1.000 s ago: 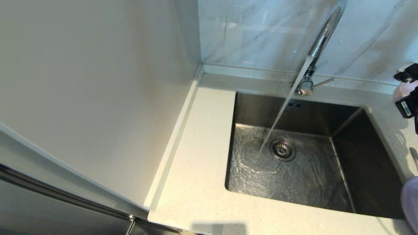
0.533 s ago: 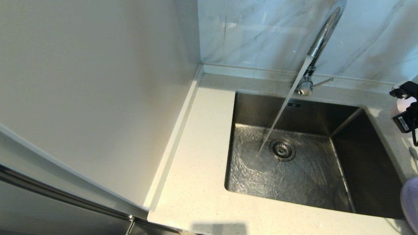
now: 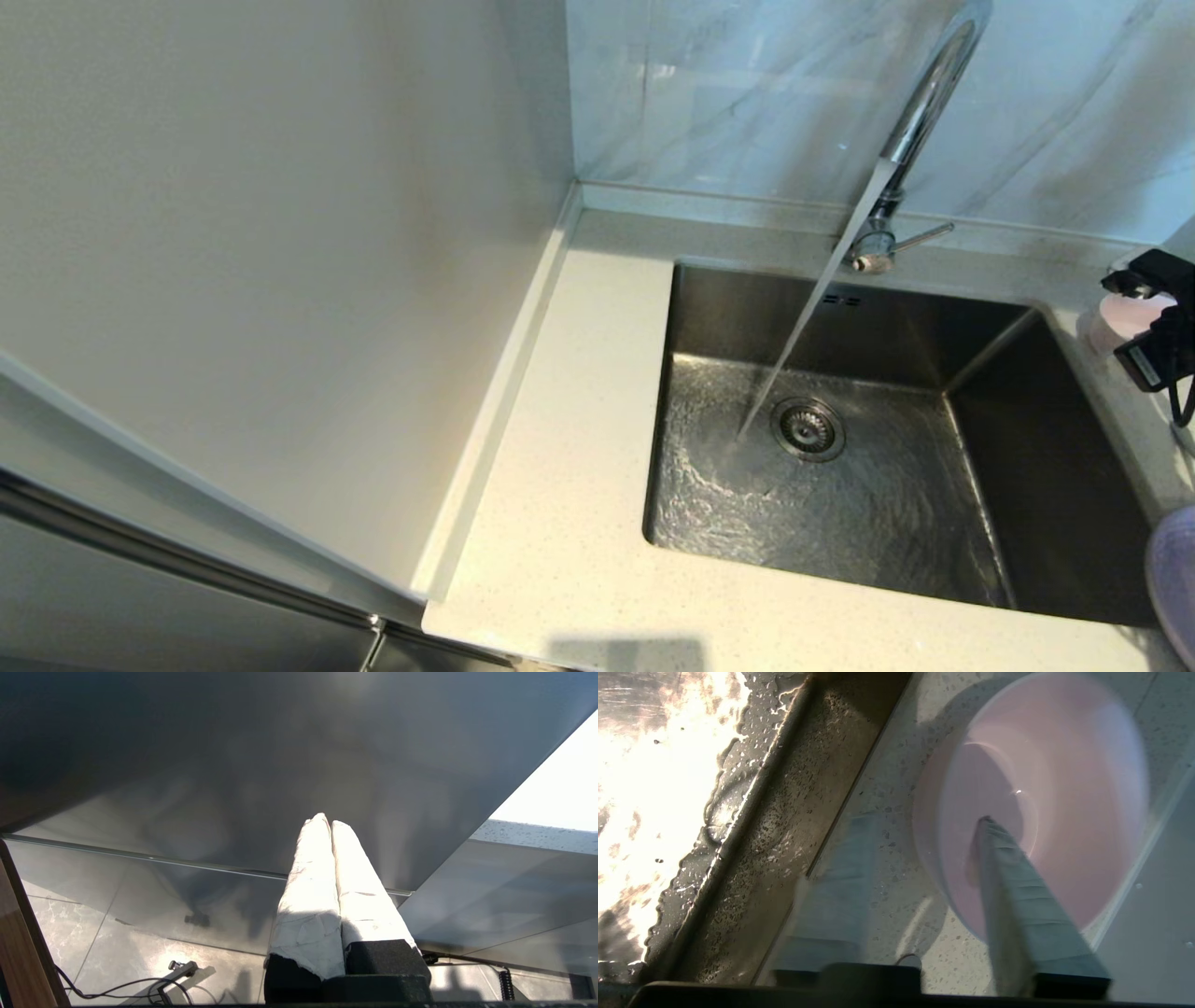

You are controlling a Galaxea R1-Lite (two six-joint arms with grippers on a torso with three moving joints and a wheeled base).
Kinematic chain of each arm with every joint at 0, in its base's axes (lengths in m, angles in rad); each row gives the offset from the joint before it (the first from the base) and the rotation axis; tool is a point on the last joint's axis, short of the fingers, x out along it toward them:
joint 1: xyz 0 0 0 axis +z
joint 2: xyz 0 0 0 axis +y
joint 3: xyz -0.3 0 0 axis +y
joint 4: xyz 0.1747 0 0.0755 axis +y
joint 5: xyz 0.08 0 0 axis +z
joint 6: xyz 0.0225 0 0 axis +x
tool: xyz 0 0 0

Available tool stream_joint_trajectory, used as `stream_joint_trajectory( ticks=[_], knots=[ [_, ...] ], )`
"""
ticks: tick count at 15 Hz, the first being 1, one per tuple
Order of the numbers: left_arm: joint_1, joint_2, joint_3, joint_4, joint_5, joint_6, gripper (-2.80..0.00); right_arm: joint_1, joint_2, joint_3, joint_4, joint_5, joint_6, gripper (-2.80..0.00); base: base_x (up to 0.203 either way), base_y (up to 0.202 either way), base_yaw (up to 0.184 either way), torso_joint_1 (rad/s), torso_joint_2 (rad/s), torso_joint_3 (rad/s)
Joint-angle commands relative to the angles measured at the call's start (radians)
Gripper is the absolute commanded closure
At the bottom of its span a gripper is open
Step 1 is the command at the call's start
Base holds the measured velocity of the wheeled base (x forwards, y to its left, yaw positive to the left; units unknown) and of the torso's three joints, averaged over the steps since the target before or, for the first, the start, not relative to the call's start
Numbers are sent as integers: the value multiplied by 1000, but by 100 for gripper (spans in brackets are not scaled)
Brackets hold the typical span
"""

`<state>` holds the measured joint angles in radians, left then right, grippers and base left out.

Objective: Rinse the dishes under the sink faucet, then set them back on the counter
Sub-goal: Place the bowl on the table, then turn off the faucet

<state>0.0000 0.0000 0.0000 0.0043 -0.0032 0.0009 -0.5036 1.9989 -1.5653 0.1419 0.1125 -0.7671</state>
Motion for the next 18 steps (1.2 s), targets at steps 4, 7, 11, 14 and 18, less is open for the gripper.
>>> stream_joint_trajectory(
  ticks=[4, 7, 11, 14, 18],
  knots=[
    [0, 0, 0, 0, 0, -1, 0, -13, -47, -34, 1, 10, 41, -280, 0, 0, 0, 0, 0, 0],
    [0, 0, 0, 0, 0, -1, 0, -35, -132, -59, 29, 65, 53, -280, 0, 0, 0, 0, 0, 0],
    [0, 0, 0, 0, 0, -1, 0, -19, -272, -131, 290, 181, 96, -280, 0, 0, 0, 0, 0, 0],
    [0, 0, 0, 0, 0, -1, 0, 126, -331, -122, 408, 197, 241, -280, 0, 0, 0, 0, 0, 0],
    [0, 0, 0, 0, 0, -1, 0, 319, -339, -96, 496, 20, 449, -280, 0, 0, 0, 0, 0, 0]
  ],
)
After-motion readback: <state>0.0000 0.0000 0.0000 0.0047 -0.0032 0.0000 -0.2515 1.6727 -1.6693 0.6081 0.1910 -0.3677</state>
